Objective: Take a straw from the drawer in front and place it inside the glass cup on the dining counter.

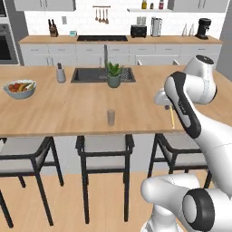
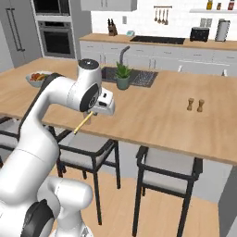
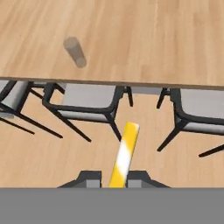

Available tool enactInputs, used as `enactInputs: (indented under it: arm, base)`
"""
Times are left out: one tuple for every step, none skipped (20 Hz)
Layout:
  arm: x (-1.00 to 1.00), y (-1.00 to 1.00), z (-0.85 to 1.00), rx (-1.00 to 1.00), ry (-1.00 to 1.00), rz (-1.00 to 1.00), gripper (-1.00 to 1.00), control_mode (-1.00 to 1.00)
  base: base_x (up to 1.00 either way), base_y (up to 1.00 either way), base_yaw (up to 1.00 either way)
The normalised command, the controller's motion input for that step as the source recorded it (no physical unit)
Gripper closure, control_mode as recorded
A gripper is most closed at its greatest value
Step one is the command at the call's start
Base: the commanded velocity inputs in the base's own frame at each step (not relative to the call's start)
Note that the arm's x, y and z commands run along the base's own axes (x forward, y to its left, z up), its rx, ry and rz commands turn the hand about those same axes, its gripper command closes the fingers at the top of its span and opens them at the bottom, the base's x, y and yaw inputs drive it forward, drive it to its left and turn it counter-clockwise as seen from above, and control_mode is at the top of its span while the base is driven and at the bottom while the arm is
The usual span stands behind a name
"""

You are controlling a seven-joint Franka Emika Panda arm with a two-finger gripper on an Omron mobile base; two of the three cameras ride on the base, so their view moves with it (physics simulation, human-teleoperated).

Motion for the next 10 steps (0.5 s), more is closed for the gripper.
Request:
enactInputs:
  arm:
    - [0.00,0.00,0.00,0.00,0.00,0.00,1.00,1.00]
    - [0.00,0.00,0.00,0.00,0.00,0.00,1.00,1.00]
    - [0.00,0.00,0.00,0.00,0.00,0.00,1.00,1.00]
    - [0.00,0.00,0.00,0.00,0.00,0.00,1.00,1.00]
    - [0.00,0.00,0.00,0.00,0.00,0.00,1.00,1.00]
    - [0.00,0.00,0.00,0.00,0.00,0.00,1.00,1.00]
    - [0.00,0.00,0.00,0.00,0.00,0.00,1.00,1.00]
    - [0.00,0.00,0.00,0.00,0.00,0.00,1.00,1.00]
    - [0.00,0.00,0.00,0.00,0.00,0.00,1.00,1.00]
    - [0.00,0.00,0.00,0.00,0.00,0.00,1.00,1.00]
  base:
    - [0.07,1.00,-0.20]
    - [0.09,1.00,-0.19]
    - [0.09,1.00,-0.18]
    - [0.11,1.00,-0.17]
    - [0.12,1.00,-0.15]
    - [0.16,1.00,-0.14]
    - [0.18,1.00,-0.13]
    - [0.24,1.00,-0.11]
    - [0.31,0.99,-0.11]
    - [0.39,0.86,-0.10]
